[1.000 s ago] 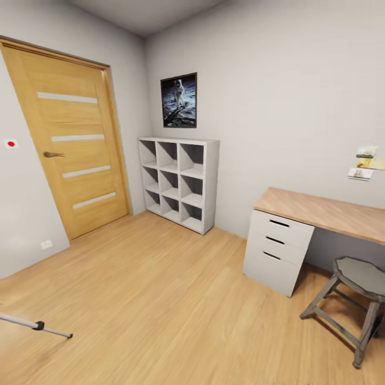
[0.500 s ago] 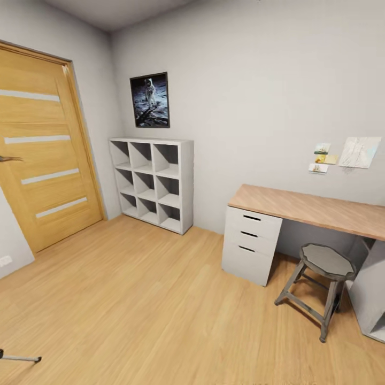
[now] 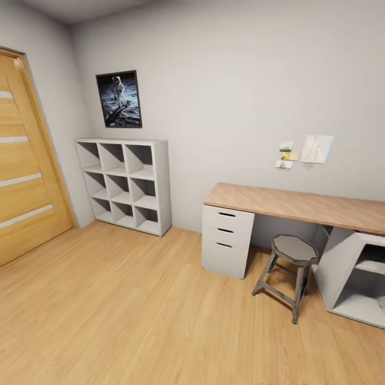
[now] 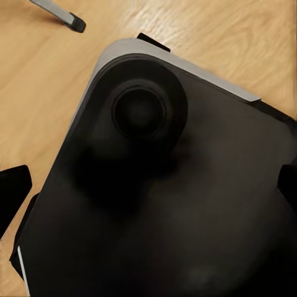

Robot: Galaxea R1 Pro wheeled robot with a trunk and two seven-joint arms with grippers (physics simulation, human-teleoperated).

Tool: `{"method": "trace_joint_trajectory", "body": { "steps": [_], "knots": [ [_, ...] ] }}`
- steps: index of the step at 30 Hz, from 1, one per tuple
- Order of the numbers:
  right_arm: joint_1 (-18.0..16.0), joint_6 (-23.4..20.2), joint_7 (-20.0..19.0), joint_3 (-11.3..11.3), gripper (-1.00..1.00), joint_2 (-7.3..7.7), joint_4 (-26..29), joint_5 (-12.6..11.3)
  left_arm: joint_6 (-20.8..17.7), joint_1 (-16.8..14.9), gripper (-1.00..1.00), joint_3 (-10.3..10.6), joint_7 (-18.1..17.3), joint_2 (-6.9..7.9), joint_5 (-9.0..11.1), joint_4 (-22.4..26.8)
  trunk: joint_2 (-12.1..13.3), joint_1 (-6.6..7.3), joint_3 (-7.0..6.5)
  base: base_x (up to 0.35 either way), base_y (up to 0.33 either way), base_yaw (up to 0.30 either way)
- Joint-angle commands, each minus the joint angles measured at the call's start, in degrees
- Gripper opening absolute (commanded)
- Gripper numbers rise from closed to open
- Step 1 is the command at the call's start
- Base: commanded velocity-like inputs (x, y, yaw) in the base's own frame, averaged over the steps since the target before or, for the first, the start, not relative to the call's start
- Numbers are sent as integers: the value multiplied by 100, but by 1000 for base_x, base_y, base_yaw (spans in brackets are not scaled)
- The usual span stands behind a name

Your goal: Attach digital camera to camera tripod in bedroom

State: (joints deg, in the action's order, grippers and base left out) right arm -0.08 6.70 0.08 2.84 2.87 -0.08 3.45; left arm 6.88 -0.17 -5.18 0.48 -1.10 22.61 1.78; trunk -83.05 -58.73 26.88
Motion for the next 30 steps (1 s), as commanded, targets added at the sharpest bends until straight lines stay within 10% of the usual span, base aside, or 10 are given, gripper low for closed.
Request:
{"method": "trace_joint_trajectory", "body": {
  "steps": [1,30],
  "knots": [
    [-1,15,1,24,100,0,-1,35,15,-3,100,-45,5,-2,-20,1,-3,0,4,0,0,-300],
    [-1,15,1,59,100,-5,-1,68,15,-1,100,-45,5,5,-20,-2,-3,0,4,0,0,-300]
  ]
}}
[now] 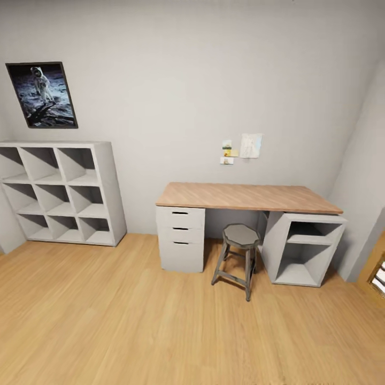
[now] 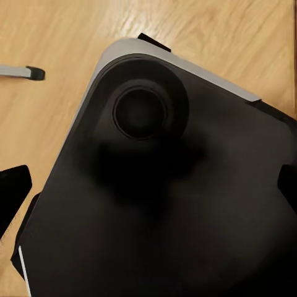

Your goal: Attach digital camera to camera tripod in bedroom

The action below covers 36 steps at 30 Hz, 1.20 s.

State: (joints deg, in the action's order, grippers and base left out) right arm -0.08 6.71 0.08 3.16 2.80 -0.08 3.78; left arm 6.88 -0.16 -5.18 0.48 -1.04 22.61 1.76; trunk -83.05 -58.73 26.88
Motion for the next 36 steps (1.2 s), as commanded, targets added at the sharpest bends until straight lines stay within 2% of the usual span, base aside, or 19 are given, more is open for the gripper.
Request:
{"method": "trace_joint_trajectory", "body": {
  "steps": [1,9,18,26,33,36],
  "knots": [
    [-1,15,1,27,100,1,-1,34,15,-1,100,-45,5,-2,-20,0,-2,0,4,0,0,-300],
    [-1,15,1,26,100,3,-1,34,16,-1,100,-45,4,6,-12,4,-2,0,4,-14,10,-300],
    [-1,15,1,32,100,3,-1,40,15,-1,100,-51,4,12,4,-7,-2,0,4,-208,181,-277],
    [-1,8,1,41,100,2,-1,45,15,-2,100,-53,4,17,8,-9,-2,0,4,-194,219,-45],
    [-1,3,1,64,100,7,5,83,15,-2,100,-59,4,17,7,-8,-2,0,4,-27,35,-2],
    [-1,5,1,69,100,9,7,176,15,-1,100,-61,4,16,7,-9,-2,0,4,-4,5,0]
  ]
}}
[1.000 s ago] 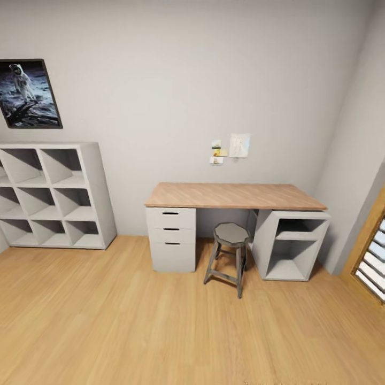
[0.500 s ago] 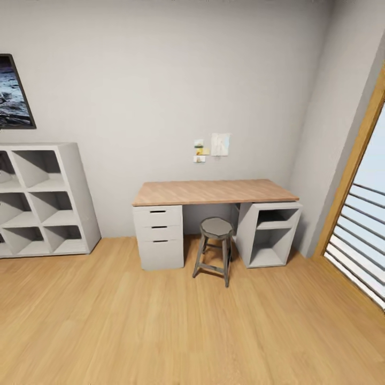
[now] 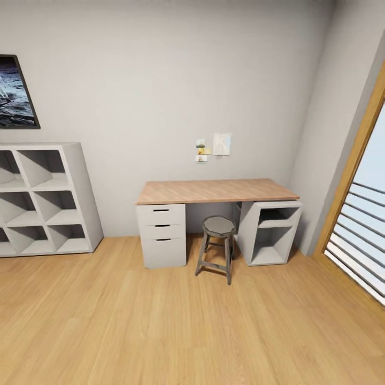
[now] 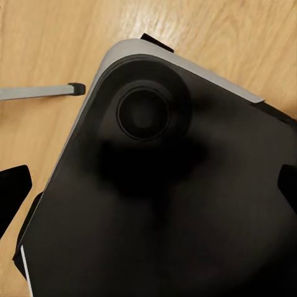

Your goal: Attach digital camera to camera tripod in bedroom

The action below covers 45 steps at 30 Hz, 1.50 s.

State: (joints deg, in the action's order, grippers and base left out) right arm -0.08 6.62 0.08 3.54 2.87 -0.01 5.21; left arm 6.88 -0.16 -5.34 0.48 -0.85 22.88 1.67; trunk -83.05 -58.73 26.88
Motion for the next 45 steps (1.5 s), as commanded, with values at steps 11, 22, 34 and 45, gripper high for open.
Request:
{"method": "trace_joint_trajectory", "body": {
  "steps": [11,22,34,45],
  "knots": [
    [-1,33,1,9,100,59,7,225,15,-1,100,-46,5,-2,-20,5,-3,0,5,0,0,0],
    [-1,20,1,-7,100,55,244,232,6,-2,100,-33,8,13,-56,48,-3,0,5,0,0,0],
    [-1,-71,-19,-18,100,63,659,223,-85,-2,100,-19,18,728,-110,827,-3,0,5,0,0,0],
    [-78,-599,6,-47,100,101,1651,187,-771,-5,100,11,-40,710,-151,1528,-3,0,5,0,0,0]
  ]
}}
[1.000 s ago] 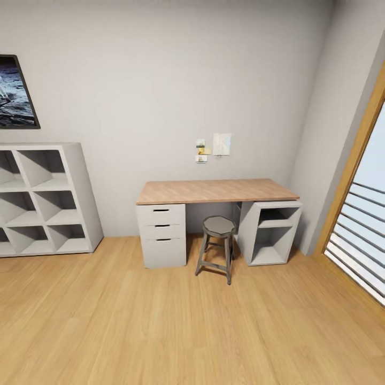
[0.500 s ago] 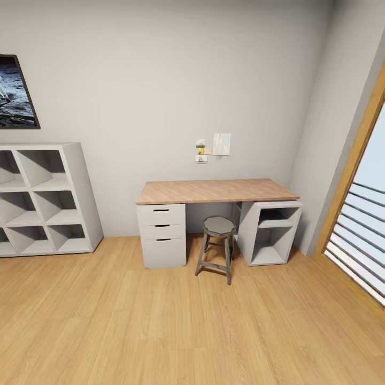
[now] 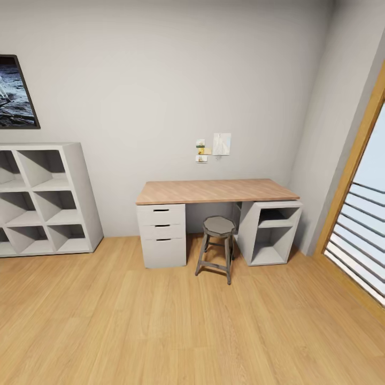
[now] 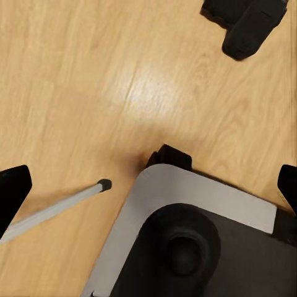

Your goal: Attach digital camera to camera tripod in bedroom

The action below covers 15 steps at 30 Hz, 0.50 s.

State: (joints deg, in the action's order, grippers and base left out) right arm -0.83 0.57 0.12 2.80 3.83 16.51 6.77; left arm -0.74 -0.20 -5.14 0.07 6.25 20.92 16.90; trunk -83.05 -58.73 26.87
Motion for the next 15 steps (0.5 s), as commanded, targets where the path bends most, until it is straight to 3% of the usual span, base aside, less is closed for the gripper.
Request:
{"method": "trace_joint_trajectory", "body": {
  "steps": [1,5,8,12,13,15],
  "knots": [
    [-155,-10,21,16,100,26,42,13,-57,-4,100,-6,0,-17,44,191,-3,0,6,0,0,0],
    [-420,-21,67,12,100,29,58,4,-287,-6,100,-5,3,-42,44,603,-3,0,6,0,0,0],
    [-702,-28,147,7,100,17,62,1,-970,-9,100,1,21,-108,41,1178,-3,0,6,0,0,0],
    [-1035,-51,216,4,100,-5,63,0,-1512,-14,100,9,33,-136,30,1666,-3,0,6,0,0,0],
    [-1504,-215,250,-2,100,-39,65,4,-1953,-184,100,12,47,-129,23,2005,-3,0,6,0,0,0],
    [-1741,-290,259,-5,100,-52,70,2,-2179,-474,100,11,55,-128,25,2079,-3,0,6,0,0,0]
  ]
}}
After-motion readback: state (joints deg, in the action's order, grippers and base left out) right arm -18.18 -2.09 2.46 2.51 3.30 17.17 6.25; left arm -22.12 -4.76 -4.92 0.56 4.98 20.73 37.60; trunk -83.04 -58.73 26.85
